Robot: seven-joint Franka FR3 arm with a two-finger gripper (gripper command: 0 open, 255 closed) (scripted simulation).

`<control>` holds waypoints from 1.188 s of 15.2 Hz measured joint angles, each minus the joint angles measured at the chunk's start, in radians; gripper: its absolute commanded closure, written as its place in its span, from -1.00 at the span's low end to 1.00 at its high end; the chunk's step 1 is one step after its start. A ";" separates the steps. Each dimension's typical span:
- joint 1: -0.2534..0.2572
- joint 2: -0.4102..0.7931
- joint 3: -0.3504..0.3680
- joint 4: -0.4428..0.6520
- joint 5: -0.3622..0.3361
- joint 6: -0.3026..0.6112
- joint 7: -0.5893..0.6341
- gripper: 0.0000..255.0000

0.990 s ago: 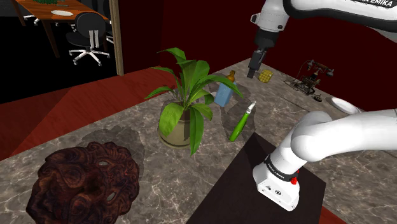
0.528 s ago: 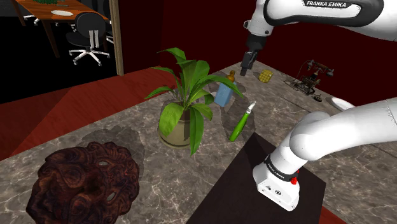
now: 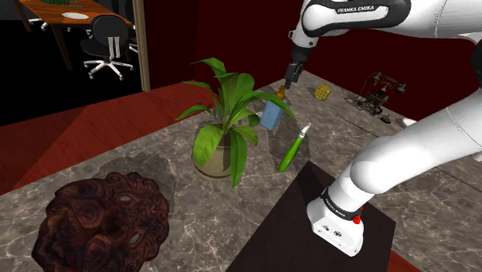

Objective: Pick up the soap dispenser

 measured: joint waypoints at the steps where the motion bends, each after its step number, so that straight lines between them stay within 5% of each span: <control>1: -0.006 0.030 -0.014 0.013 -0.001 0.020 -0.015 -1.00; 11: -0.055 0.360 -0.111 0.248 0.061 0.133 -0.158 -1.00; 18: -0.062 0.407 -0.117 0.208 0.073 0.219 -0.168 -1.00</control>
